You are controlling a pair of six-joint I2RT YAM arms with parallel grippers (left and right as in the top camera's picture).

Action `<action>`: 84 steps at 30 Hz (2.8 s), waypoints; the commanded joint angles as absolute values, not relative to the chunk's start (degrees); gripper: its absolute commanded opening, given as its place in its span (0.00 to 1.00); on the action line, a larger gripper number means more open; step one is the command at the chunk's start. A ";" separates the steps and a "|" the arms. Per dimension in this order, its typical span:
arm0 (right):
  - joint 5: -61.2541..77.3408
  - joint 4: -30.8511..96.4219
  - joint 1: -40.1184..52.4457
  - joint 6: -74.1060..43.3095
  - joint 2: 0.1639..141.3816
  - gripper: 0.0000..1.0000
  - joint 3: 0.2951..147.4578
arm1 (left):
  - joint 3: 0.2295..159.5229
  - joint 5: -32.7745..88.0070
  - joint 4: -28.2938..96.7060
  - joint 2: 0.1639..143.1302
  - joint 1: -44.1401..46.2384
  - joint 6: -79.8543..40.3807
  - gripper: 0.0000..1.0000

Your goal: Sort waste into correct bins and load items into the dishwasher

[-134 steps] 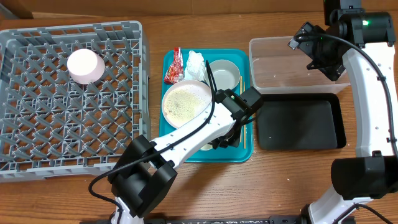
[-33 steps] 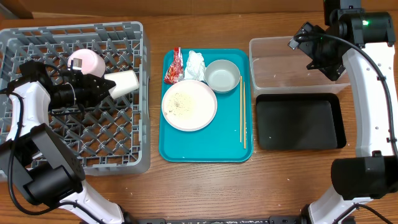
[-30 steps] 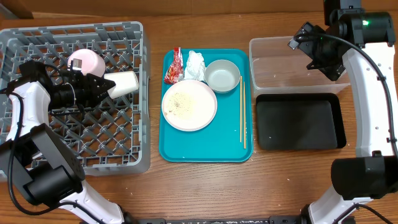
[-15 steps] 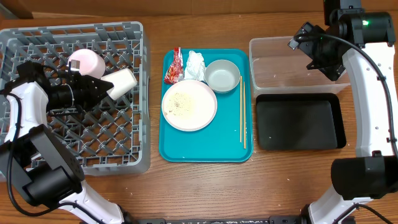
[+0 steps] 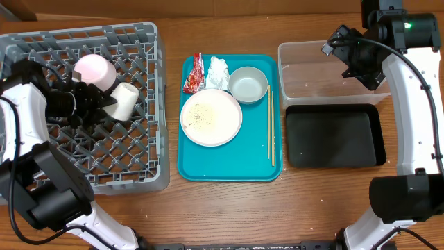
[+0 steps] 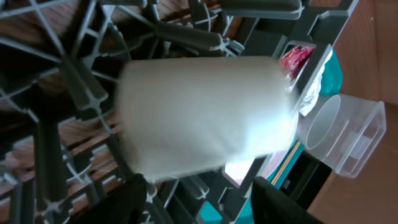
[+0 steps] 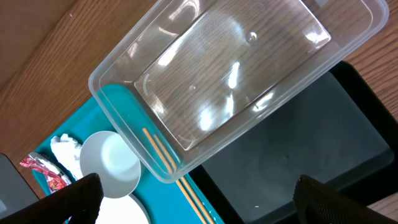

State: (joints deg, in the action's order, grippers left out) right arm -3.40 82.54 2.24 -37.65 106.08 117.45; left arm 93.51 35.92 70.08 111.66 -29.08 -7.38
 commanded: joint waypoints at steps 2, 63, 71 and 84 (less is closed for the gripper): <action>-4.01 82.41 2.13 -37.45 105.78 1.00 118.50 | 97.45 34.50 72.49 111.94 -28.95 -7.55 0.61; -3.99 82.41 2.13 -37.45 105.78 1.00 118.50 | 102.24 -8.99 65.30 113.25 -4.95 -22.72 0.04; -4.01 82.41 2.13 -37.45 105.78 1.00 118.50 | 99.42 -8.84 63.83 113.25 -4.95 -22.72 0.04; -3.99 82.41 2.13 -37.45 105.78 1.00 118.50 | 97.93 -9.19 65.47 113.23 -4.95 -22.72 0.04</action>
State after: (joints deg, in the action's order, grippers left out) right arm -3.40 82.52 2.24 -37.67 106.08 117.45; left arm 97.89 -8.21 63.26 112.64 -4.86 -22.17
